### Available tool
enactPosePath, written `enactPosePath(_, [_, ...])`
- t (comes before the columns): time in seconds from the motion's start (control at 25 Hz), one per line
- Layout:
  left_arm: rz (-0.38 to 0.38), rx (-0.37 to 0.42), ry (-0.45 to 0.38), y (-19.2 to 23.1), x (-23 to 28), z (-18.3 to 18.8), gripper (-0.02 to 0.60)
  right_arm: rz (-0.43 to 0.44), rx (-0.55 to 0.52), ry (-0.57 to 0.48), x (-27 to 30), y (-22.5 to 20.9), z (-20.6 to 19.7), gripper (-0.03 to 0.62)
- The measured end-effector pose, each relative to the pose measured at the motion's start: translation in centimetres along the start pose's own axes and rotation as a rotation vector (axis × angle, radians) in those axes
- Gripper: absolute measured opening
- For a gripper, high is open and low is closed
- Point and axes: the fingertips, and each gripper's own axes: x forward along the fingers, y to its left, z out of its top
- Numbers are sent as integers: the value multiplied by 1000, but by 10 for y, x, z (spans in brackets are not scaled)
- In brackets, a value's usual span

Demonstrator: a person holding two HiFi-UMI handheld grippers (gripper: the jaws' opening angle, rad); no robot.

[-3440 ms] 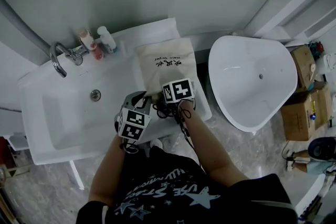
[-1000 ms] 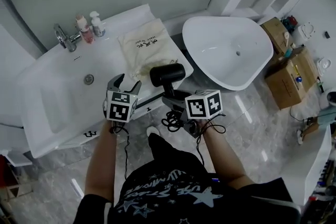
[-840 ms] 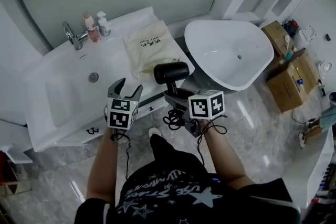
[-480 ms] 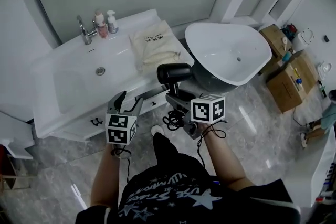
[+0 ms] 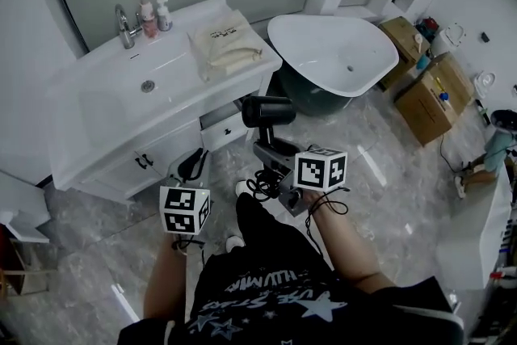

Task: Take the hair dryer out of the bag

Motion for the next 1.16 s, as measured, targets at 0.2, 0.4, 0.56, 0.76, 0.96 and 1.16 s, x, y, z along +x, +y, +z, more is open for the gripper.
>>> enactPosePath(0.2, [-25, -8, 12, -22, -22, -12, 34, -26, -40, 38, -18, 12, -21, 179])
enactPosePath(0.4, [-18, -8, 25, -24, -34, -26, 32, -4, -33, 42, -8, 18, -31, 179])
enactPosePath(0.56, [5, -25, 42, -23, -36, -33, 32, 8, -31, 80, -7, 16, -40, 179])
enactPosePath(0.76, [28, -47, 62, -42, -35, -40, 32, 7, -55, 110, -30, 4, -47, 179])
enactPosePath(0.96, [35, -54, 86, -83, -38, -52, 32, 16, -60, 133, -65, -8, -63, 179])
enactPosePath(1.16, [32, -58, 83, -130, -42, -57, 32, 22, -66, 150, -105, -21, -81, 179])
